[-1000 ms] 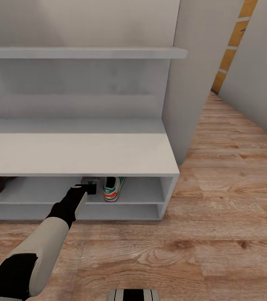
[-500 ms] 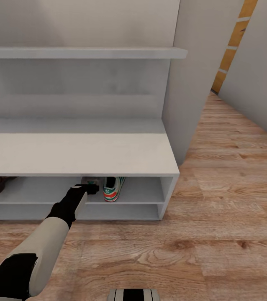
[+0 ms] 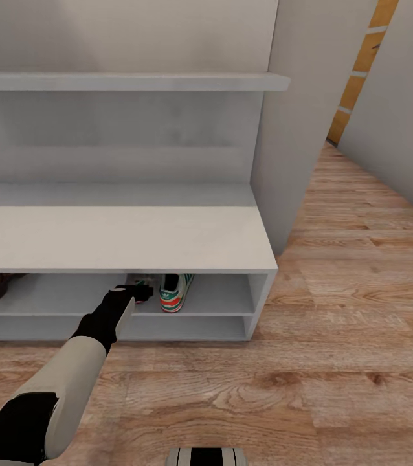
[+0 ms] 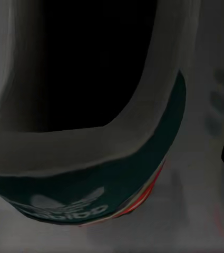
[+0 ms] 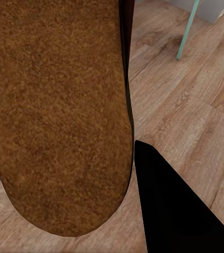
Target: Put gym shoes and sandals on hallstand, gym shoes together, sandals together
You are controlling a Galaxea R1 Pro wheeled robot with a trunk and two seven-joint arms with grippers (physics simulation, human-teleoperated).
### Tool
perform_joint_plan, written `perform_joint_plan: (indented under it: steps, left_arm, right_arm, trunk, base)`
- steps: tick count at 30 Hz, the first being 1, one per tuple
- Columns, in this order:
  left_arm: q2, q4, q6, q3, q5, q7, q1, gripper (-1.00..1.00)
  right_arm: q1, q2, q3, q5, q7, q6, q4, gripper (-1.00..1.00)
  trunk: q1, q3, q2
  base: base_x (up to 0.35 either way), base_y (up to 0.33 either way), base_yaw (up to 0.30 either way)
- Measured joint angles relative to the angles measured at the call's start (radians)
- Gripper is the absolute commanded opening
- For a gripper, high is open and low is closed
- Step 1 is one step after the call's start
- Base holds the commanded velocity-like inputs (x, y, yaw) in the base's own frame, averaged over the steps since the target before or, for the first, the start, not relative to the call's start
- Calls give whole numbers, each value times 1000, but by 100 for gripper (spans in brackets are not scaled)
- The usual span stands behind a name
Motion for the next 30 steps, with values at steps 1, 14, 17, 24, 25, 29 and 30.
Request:
perform_joint_plan:
  steps: [1,14,17,24,25,29,30]
  left_arm:
    - [0,0,0,0,0,0,0,100]
    - [0,0,0,0,0,0,0,100]
    - [0,0,0,0,0,0,0,100]
    - [0,0,0,0,0,0,0,100]
    - [0,0,0,0,0,0,0,100]
    - [0,0,-1,0,0,0,0,100]
    - [0,0,-1,0,0,0,0,100]
  right_arm:
    - [0,0,0,0,0,0,0,-100]
    - [0,0,0,0,0,0,0,-100]
    - [0,0,0,0,0,0,0,-100]
    - [0,0,0,0,0,0,0,-100]
    - [0,0,0,0,0,0,0,-100]
    - [0,0,0,0,0,0,0,-100]
    - [0,0,0,0,0,0,0,-100]
  trunk:
    - [0,0,0]
    - [1,0,0]
    - [1,0,0]
    - [1,0,0]
    - [1,0,0]
    - [0,0,0]
    - [0,0,0]
  base:
    - [0,0,0]
    - [-146,0,0]
    - [-329,0,0]
    - [-324,0,0]
    - [-199,0,0]
    - [-47,0,0]
    - [-14,0,0]
